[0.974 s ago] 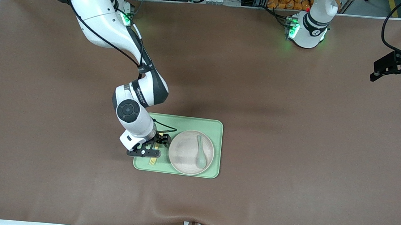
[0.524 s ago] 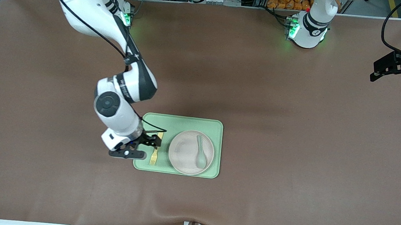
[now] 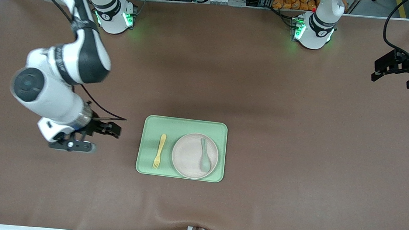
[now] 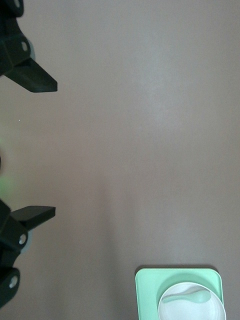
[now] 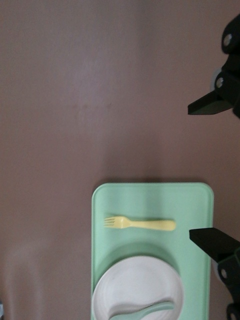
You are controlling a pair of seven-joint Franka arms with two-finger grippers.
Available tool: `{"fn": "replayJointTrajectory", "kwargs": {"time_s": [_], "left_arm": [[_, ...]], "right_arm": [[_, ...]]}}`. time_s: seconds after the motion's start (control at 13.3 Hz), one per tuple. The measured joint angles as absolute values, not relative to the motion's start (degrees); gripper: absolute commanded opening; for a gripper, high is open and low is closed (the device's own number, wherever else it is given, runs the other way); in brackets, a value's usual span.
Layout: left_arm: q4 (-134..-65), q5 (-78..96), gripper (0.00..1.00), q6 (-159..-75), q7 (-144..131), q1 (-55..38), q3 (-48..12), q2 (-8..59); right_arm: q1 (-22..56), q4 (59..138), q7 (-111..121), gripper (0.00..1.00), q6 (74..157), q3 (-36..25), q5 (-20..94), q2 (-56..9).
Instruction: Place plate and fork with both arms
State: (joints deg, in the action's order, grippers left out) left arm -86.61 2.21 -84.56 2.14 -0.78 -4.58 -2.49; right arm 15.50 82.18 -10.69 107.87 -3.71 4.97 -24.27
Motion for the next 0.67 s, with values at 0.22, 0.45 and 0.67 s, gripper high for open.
{"fn": "replayJointTrajectory", "kwargs": {"time_s": [0.22,0.45,0.67], "left_arm": [[-86.59,2.20,1.00,-84.56,2.14,-0.70,-4.58,-2.50],[-86.50,1.23,1.00,-84.32,2.07,-0.55,-4.48,-2.83],[-86.46,1.16,1.00,-83.87,2.04,-0.60,-5.31,-3.82]], "right_arm": [[9.84,82.13,-4.81,1.00,103.17,-3.78,4.94,-19.53],[6.32,82.16,-2.09,1.00,97.91,-3.78,4.71,-15.20],[4.28,82.75,-0.54,1.00,94.11,-3.76,4.23,-11.33]]}}
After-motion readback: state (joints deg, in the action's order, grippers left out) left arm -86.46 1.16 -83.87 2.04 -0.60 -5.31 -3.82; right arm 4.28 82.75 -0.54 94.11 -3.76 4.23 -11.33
